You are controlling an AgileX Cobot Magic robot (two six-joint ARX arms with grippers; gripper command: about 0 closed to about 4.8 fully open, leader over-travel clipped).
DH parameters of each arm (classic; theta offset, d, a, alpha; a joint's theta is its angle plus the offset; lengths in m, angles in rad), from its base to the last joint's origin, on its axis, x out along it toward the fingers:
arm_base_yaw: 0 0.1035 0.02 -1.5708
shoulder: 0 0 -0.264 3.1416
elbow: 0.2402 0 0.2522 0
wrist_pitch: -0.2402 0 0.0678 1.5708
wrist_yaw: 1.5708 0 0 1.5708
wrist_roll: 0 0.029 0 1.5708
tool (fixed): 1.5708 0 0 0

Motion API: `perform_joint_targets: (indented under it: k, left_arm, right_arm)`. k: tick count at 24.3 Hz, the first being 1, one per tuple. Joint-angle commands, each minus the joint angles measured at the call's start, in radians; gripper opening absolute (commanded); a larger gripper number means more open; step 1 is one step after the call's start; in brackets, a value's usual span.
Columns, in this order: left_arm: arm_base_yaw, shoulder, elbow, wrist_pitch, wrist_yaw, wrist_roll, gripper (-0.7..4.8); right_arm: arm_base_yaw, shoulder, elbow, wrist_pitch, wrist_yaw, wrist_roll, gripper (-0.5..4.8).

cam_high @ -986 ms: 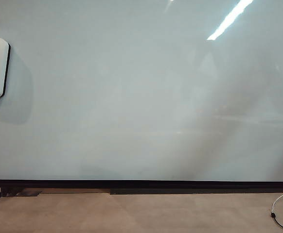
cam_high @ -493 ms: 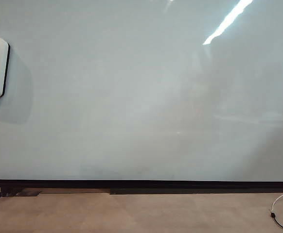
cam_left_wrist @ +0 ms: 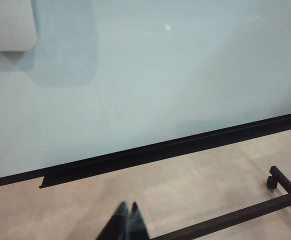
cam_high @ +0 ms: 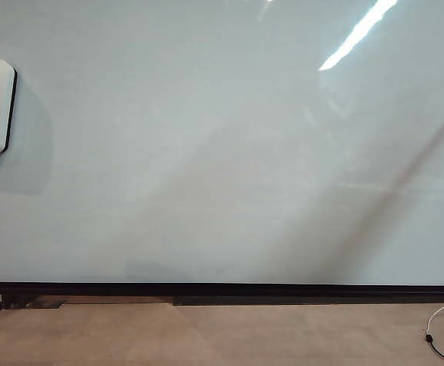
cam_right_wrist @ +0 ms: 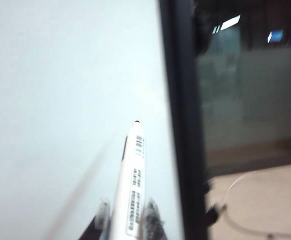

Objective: Pick up the pen on the shelf to the right of the whiteboard and draw a straight line.

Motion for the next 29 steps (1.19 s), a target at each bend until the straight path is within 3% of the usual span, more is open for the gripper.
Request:
perform_joint_targets:
  k: [1, 5, 8, 10, 14, 21, 29]
  left_arm:
    - [-0.001, 0.000, 0.002, -0.006, 0.016, -0.012, -0.05]
    - [-0.001, 0.000, 0.002, -0.006, 0.016, -0.012, -0.05]
    - [-0.001, 0.000, 0.002, -0.006, 0.016, -0.012, -0.05]
    - [-0.001, 0.000, 0.002, -0.006, 0.016, -0.011, -0.05]
    - [-0.001, 0.000, 0.002, -0.006, 0.016, -0.011, -0.05]
    - [-0.001, 0.000, 0.002, -0.006, 0.016, -0.010, -0.05]
    - [-0.001, 0.000, 0.002, -0.006, 0.016, 0.007, -0.05]
  right_arm:
    - [0.135, -0.130, 0.001, -0.246, 0.130, -0.092, -0.04]
    - [0.390, -0.243, 0.001, -0.444, 0.296, -0.214, -0.04]
    - [0.543, -0.228, 0.001, -0.457, 0.414, -0.253, -0.04]
    - [0.732, -0.172, 0.001, -0.455, 0.553, -0.275, -0.04]
    - [0.894, -0.055, 0.000, -0.381, 0.658, -0.335, -0.04]
    - [1.003, 0.304, 0.026, 0.032, 0.658, -0.327, -0.04]
    - [1.037, 0.557, 0.153, 0.131, 0.517, -0.312, -0.04]
